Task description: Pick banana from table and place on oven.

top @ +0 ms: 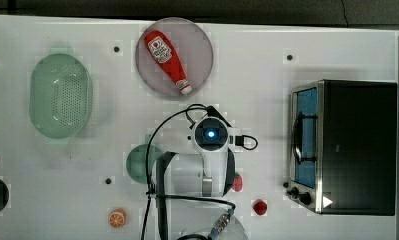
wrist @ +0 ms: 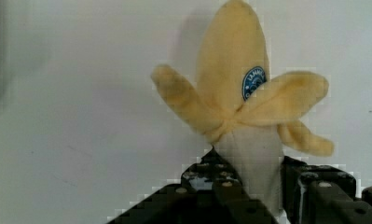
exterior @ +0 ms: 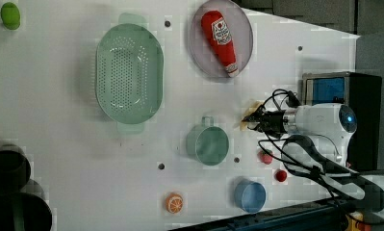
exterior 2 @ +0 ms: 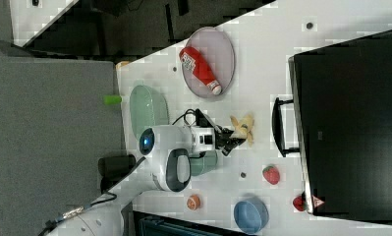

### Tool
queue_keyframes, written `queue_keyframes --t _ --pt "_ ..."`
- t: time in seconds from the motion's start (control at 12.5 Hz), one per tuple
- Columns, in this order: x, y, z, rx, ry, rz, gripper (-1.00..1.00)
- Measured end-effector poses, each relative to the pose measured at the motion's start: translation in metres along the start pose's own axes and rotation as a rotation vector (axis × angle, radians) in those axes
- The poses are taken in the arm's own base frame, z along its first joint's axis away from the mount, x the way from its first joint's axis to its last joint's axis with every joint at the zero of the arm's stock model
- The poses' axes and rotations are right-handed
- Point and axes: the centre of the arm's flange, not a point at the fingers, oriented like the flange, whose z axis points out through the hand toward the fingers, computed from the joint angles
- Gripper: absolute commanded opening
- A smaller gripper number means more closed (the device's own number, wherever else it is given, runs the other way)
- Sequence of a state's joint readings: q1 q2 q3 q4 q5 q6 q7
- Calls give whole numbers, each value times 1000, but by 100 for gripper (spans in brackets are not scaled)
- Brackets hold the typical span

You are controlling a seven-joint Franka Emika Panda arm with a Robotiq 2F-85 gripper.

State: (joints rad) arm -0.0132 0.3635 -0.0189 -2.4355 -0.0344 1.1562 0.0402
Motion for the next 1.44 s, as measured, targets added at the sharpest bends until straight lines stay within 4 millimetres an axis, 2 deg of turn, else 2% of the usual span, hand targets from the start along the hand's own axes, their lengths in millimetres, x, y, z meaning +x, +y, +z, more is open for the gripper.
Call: queue_keyframes --t 0.16,0.32,0.48,0.8,0.96,1.04,1.12,1.2,1.28,1.44 --pt "-4 6 -18 0 8 -5 -47" --pt "2 2 -68 24 33 -2 -47" --pt "8 2 -145 57 66 11 -47" --pt "-4 29 -330 114 125 35 -47" --pt "-3 35 -404 149 119 53 -47" --pt "-2 34 -427 148 110 56 -47" --pt "2 35 -441 150 104 64 -47" --pt "12 35 -444 143 118 72 -47" --pt "22 35 -441 113 131 76 -47" --pt "46 44 -424 74 91 112 -47"
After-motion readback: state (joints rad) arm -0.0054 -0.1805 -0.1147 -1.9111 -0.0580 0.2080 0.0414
